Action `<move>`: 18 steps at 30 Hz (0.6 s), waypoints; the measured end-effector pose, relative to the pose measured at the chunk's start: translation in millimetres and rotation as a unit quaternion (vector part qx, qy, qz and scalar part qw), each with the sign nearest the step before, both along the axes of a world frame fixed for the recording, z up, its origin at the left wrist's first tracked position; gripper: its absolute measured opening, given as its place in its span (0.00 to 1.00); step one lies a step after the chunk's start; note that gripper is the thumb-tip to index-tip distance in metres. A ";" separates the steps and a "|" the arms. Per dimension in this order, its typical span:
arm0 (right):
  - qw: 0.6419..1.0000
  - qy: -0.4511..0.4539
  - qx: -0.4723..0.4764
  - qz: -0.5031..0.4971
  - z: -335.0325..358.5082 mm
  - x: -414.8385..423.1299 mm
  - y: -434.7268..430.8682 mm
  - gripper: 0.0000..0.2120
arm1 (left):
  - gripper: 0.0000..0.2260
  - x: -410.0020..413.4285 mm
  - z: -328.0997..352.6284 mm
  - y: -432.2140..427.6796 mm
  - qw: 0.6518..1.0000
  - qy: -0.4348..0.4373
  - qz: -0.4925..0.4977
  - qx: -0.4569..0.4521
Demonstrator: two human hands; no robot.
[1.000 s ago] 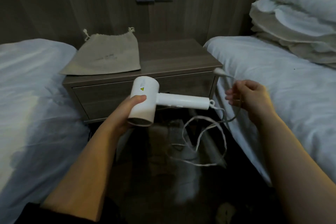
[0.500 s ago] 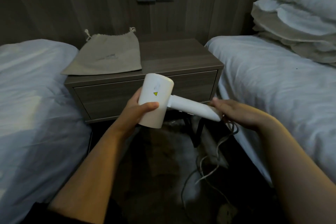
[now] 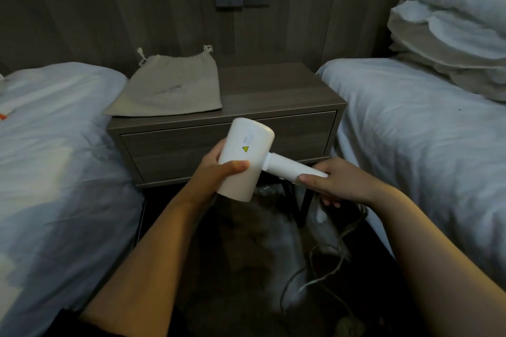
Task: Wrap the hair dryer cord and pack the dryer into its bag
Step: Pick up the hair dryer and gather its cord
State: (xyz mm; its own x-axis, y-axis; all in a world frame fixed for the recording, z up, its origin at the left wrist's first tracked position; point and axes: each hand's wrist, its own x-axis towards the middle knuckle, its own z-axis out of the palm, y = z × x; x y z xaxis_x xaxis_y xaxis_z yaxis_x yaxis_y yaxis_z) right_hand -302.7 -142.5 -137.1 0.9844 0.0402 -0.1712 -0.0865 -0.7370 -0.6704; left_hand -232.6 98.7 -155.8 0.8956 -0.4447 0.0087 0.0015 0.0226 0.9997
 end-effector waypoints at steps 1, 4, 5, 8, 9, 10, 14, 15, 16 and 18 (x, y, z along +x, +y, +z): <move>1.000 -0.014 -0.004 -0.017 -0.8 1.8 0.1 0.22 | 0.29 0.1 -0.3 0.2 1.000 -0.001 0.005 -0.006; 0.996 -0.042 0.018 -0.077 -2.4 6.6 2.3 0.24 | 0.28 0.3 0.2 -0.2 0.999 -0.007 0.018 -0.028; 0.995 -0.047 0.021 -0.089 -3.5 6.6 3.3 0.24 | 0.27 -0.3 0.7 -1.1 0.999 -0.008 0.023 -0.033; 0.990 -0.056 0.034 -0.122 -2.6 5.4 4.5 0.26 | 0.23 -3.4 3.0 -2.7 0.998 -0.006 0.034 -0.060; 0.989 -0.059 0.037 -0.133 -1.2 5.1 4.0 0.25 | 0.22 -4.2 4.1 -2.3 0.997 -0.002 0.036 -0.066; 0.987 -0.059 0.038 -0.142 0.0 4.7 4.1 0.24 | 0.22 -5.2 4.7 -2.7 0.997 0.003 0.039 -0.071; 0.976 -0.069 0.078 -0.193 -4.3 7.2 19.6 0.25 | 0.22 -11.9 -0.8 -19.8 0.987 0.051 0.098 -0.119; 0.971 -0.071 0.098 -0.206 -7.2 7.7 23.7 0.25 | 0.21 -13.3 -2.1 -25.3 0.981 0.075 0.120 -0.131; 0.969 -0.071 0.115 -0.208 -8.8 8.0 26.7 0.25 | 0.20 -13.5 -2.6 -29.4 0.978 0.091 0.134 -0.131; 0.972 -0.063 0.129 -0.188 -8.3 7.1 26.8 0.24 | 0.18 -12.0 -1.2 -31.5 0.981 0.093 0.140 -0.101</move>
